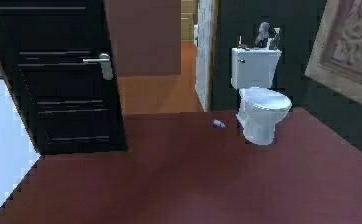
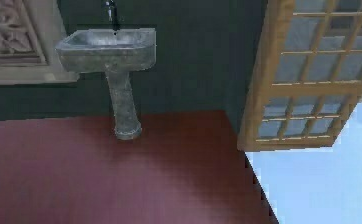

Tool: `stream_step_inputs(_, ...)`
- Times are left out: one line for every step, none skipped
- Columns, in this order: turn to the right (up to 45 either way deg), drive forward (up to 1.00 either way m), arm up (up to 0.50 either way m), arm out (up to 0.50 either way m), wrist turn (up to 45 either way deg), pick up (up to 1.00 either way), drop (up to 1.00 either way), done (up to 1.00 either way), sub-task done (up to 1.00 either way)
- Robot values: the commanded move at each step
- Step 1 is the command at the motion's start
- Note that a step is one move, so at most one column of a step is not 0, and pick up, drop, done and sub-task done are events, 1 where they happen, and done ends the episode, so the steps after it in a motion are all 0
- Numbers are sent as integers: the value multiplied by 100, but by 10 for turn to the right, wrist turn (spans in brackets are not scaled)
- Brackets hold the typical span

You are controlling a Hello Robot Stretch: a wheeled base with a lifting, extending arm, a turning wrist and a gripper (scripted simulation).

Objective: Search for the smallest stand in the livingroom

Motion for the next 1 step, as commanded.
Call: stream_step_inputs(0, 100, 0, 0, 0, 0, 0, 0, 0)
